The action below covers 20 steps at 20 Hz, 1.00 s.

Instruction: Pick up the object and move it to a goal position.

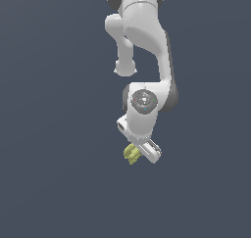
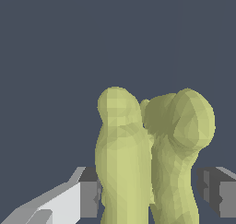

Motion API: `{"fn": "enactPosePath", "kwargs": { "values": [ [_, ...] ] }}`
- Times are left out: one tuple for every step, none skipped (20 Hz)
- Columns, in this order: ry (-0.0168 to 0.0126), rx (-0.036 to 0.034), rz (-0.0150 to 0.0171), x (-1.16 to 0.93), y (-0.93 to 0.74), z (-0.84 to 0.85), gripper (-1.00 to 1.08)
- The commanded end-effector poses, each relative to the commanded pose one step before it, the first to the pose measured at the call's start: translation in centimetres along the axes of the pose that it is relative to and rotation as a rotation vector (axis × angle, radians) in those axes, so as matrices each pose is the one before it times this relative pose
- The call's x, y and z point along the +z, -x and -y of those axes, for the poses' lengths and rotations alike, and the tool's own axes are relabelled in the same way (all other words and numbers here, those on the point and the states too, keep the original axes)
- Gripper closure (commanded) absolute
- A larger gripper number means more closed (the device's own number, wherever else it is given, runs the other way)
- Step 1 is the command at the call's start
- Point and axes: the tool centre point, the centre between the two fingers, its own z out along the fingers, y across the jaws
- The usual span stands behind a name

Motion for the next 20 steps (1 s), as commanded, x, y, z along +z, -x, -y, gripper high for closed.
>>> {"fn": "enactPosePath", "kwargs": {
  "values": [
    [-0.00095, 0.00058, -0.00088, -0.463, -0.254, -0.326, 1.08],
    [0.0, 0.0, 0.0, -0.267, -0.135, -0.226, 1.08],
    [0.0, 0.0, 0.0, -0.318, -0.161, -0.269, 1.08],
    [0.0, 0.0, 0.0, -0.371, -0.188, -0.314, 1.08],
    [0.0, 0.0, 0.0, -0.426, -0.215, -0.36, 1.08],
    [-0.00047, 0.00022, 0.00046, -0.488, -0.26, -0.422, 1.08],
    [0.0, 0.0, 0.0, -0.542, -0.274, -0.456, 1.08],
    [0.0, 0.0, 0.0, -0.604, -0.306, -0.508, 1.08],
    [0.0, 0.0, 0.0, -0.67, -0.339, -0.563, 1.08],
    [-0.00045, 0.00023, 0.00047, -0.743, -0.393, -0.636, 1.08],
    [0.0, 0.0, 0.0, -0.809, -0.41, -0.676, 1.08],
    [0.0, 0.0, 0.0, -0.87, -0.441, -0.725, 1.08],
    [0.0, 0.0, 0.0, -0.907, -0.46, -0.754, 1.08],
    [-0.00048, 0.00024, 0.00044, -0.912, -0.481, -0.772, 1.08],
    [0.0, 0.0, 0.0, -0.91, -0.463, -0.752, 1.08],
    [0.0, 0.0, 0.0, -0.909, -0.464, -0.75, 1.08],
    [0.0, 0.0, 0.0, -0.908, -0.464, -0.746, 1.08],
    [-0.0005, 0.00027, 0.00038, -0.913, -0.487, -0.768, 1.08],
    [0.0, 0.0, 0.0, -0.911, -0.469, -0.744, 1.08],
    [0.0, 0.0, 0.0, -0.911, -0.471, -0.742, 1.08]
  ]
}}
